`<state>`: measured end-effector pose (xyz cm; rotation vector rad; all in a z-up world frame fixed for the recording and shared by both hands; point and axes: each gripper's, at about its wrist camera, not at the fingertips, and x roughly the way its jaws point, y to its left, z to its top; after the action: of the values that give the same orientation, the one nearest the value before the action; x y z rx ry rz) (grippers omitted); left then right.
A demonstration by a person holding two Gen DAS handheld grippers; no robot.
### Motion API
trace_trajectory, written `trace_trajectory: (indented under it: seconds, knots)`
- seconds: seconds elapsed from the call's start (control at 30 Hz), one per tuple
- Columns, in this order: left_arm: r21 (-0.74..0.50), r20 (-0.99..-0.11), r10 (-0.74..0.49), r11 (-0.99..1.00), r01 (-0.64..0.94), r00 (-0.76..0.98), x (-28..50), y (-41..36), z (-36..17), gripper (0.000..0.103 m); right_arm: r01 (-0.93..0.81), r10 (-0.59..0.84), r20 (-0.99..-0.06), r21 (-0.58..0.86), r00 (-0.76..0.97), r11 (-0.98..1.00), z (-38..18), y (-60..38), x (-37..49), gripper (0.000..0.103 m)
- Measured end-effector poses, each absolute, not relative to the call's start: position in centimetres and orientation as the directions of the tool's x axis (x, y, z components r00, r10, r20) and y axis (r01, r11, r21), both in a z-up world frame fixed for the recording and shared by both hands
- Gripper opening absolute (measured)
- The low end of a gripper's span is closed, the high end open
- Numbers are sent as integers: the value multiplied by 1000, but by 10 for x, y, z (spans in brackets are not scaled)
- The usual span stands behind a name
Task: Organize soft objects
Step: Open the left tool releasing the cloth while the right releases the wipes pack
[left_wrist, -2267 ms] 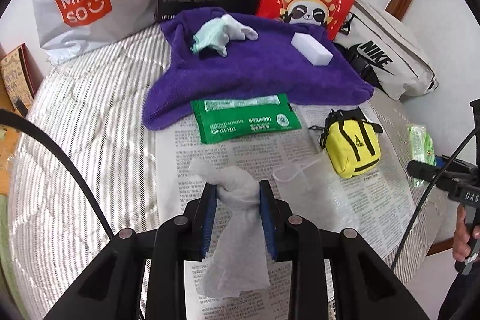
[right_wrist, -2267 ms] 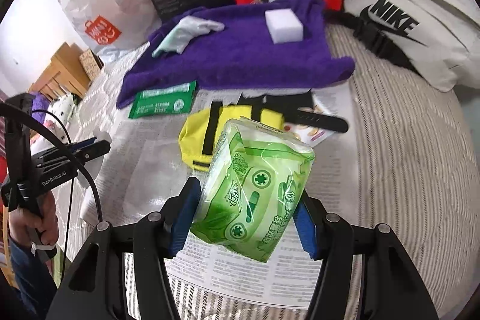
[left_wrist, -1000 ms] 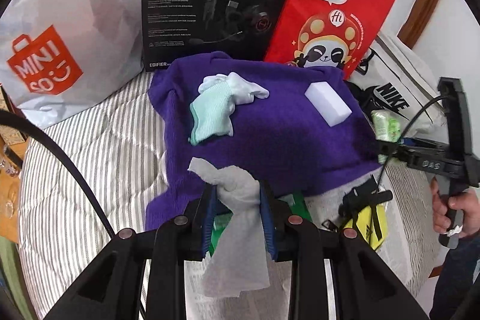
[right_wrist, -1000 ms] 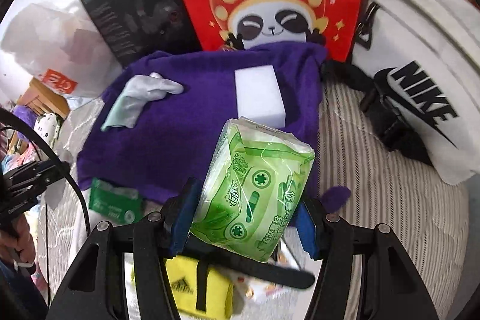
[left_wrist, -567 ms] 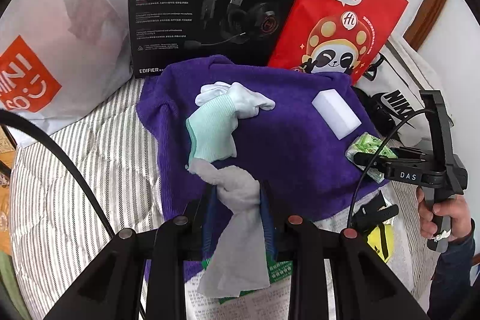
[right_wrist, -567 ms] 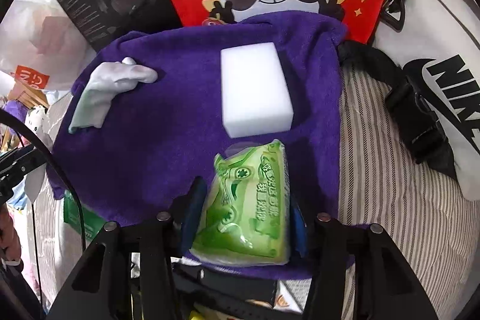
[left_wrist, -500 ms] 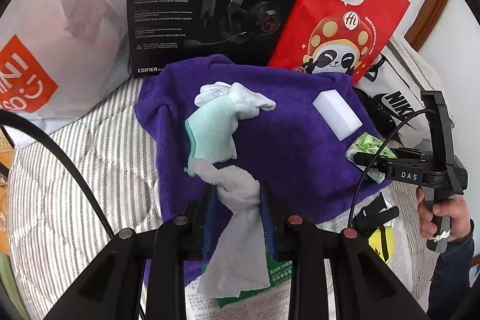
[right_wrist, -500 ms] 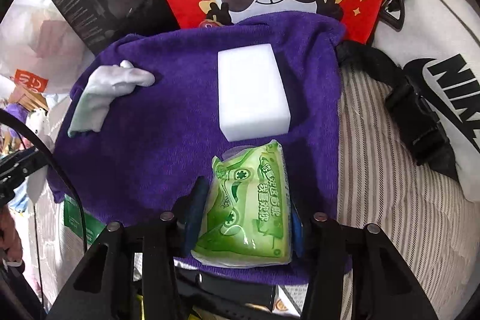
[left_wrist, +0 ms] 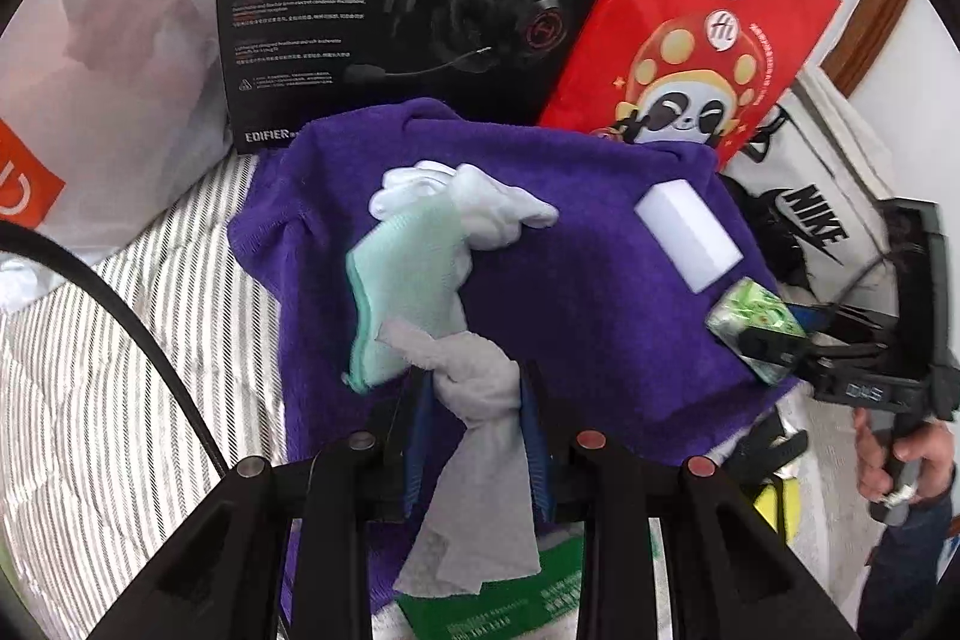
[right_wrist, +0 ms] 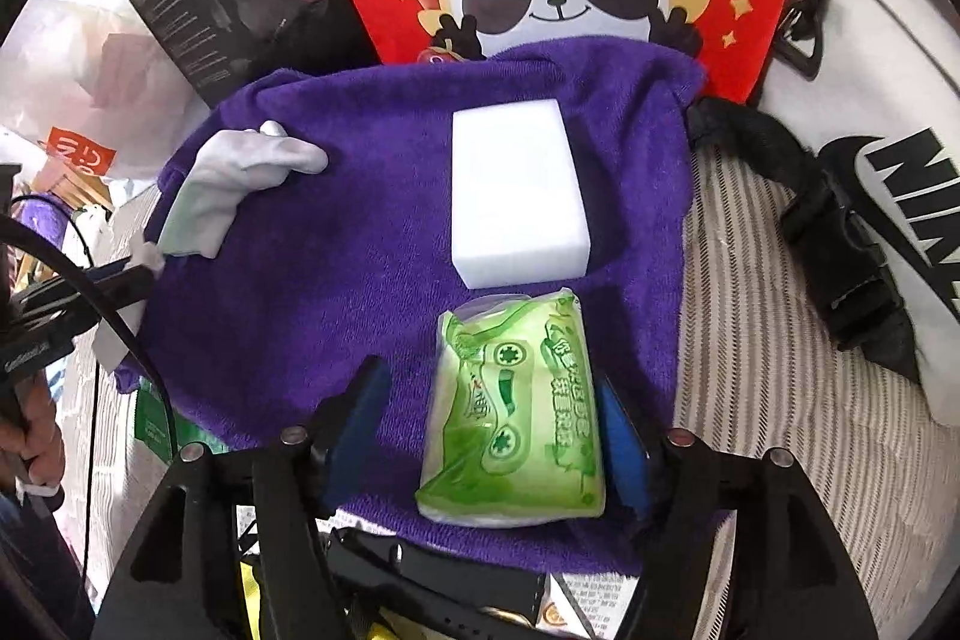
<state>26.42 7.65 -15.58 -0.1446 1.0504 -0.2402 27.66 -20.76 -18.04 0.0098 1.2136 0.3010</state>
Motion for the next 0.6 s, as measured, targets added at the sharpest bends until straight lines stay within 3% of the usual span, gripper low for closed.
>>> trace_trajectory:
  seconds: [0.17,0.37,0.5,0.57,0.6]
  knots:
    - [-227,-839,-259,966,125,478,276,76,-160,27,-223,240,-911,171,335,960,-168,-211,268,71]
    - [-128,-861,-184,981,148,474,280,59,-172,28,-213,240,-902,171,359,962,-154,-225,253,71]
    - [-144,-885,-188,981,133,425,282,57,-181,31,-191,232,-900,171,369,967,-147,-238,242,71]
    - [-153,-888,-191,981,123,417,280,57,-182,39,-178,232,-899,177,371,968,-146,-243,237,71]
    - [-160,-887,-194,980,116,419,279,58,-181,52,-173,231,-899,178,371,969,-146,-246,233,71]
